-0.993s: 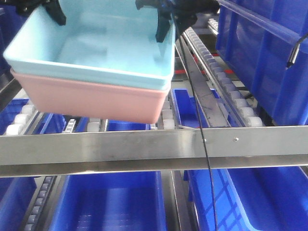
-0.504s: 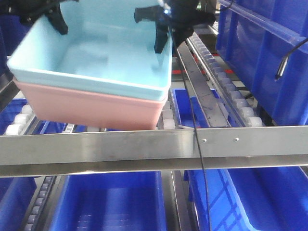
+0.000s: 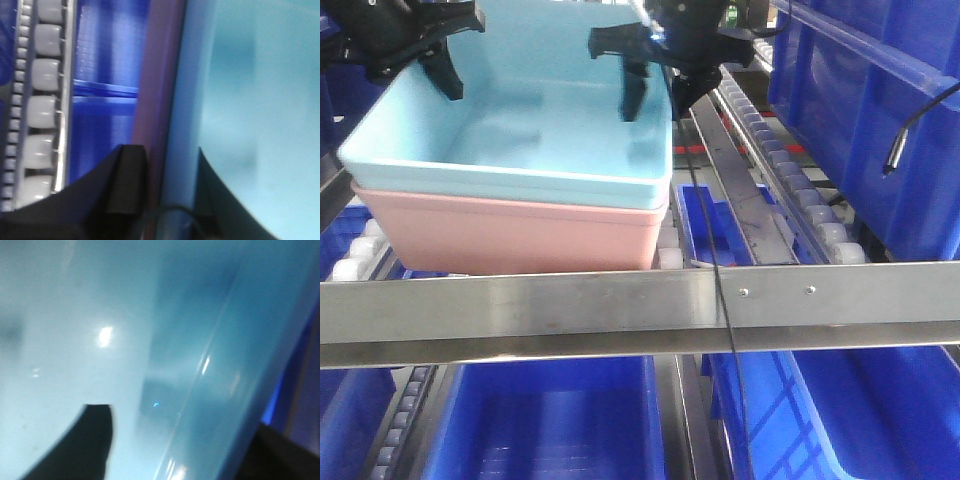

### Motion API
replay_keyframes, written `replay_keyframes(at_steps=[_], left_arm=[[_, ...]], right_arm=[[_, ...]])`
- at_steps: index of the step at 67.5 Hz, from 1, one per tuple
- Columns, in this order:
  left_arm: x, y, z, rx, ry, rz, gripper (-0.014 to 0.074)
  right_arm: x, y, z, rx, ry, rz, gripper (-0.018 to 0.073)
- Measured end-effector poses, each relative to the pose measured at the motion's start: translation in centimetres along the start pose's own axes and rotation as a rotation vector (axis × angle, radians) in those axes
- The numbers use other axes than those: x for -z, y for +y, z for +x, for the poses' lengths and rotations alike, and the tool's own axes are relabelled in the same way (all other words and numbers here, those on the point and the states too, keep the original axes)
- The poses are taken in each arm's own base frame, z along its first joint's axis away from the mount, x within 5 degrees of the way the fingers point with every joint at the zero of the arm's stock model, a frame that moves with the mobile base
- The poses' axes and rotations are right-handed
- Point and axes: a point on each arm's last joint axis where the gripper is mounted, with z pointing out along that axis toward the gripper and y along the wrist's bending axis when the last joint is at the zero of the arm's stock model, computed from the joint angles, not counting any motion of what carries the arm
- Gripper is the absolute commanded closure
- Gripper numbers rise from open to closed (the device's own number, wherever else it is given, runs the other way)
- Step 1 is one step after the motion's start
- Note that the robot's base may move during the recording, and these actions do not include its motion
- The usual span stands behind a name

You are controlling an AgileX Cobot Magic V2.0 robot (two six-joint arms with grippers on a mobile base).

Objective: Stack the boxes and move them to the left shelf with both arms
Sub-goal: 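Lower the stacked bins onto the roller shelf with both grippers, then open both grippers and lift them off the bin rims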

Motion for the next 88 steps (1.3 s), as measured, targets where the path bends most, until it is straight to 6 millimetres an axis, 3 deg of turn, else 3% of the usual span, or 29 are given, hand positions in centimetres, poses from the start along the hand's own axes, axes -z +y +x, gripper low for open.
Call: replay_keyframes(at_steps=[6,10,28,40,47,53,62,65,78,88], left_arm=[[0.1,0.0,-0.2,0.013,-0.008,0.007,0.0104],[0.1,0.0,-0.2,0.017,-0.005,0.008,0.0004],[0.5,0.1,-0.1,0.019,0.030,0.006,0.0005],[2.6,-0.1,-1.2,-0.066,0.037,-0.028,0.0012],[4.7,-0.5,-2.3,-0.102,0.017,-0.039,0.0013],[6.0,-0.7,-2.7,-0.119,0.016,-0.044,0.0015],[8.0,-1.0,-2.8,-0.136,0.036,-0.053,0.0118],[8.9,-1.2,-2.9,-0.140,0.038,-0.053,0.0190],[13.4,-1.7,-3.0,-0.157,-0.005,-0.051,0.0595],[16.1,-1.5,-1.1,-0.158,-0.034,-0.050,0.0598]], right_arm=[[-0.1,0.3,0.1,-0.001,0.003,-0.009,-0.0055],[-0.1,0.4,0.1,-0.001,0.002,-0.013,-0.0055],[1.1,0.6,-0.7,0.008,-0.009,-0.013,-0.0055],[3.5,0.6,-1.8,0.035,-0.047,0.014,-0.0052],[5.1,0.7,-2.1,0.041,-0.055,0.019,0.0043],[6.2,0.8,-2.3,0.043,-0.056,0.021,0.0228],[7.6,0.9,-2.4,0.044,-0.052,0.021,0.0526],[8.3,1.0,-2.5,0.044,-0.056,0.020,0.0492],[11.3,1.2,-3.1,0.047,-0.109,0.027,0.0508],[12.6,1.0,-2.8,0.055,-0.108,0.050,0.0508]])
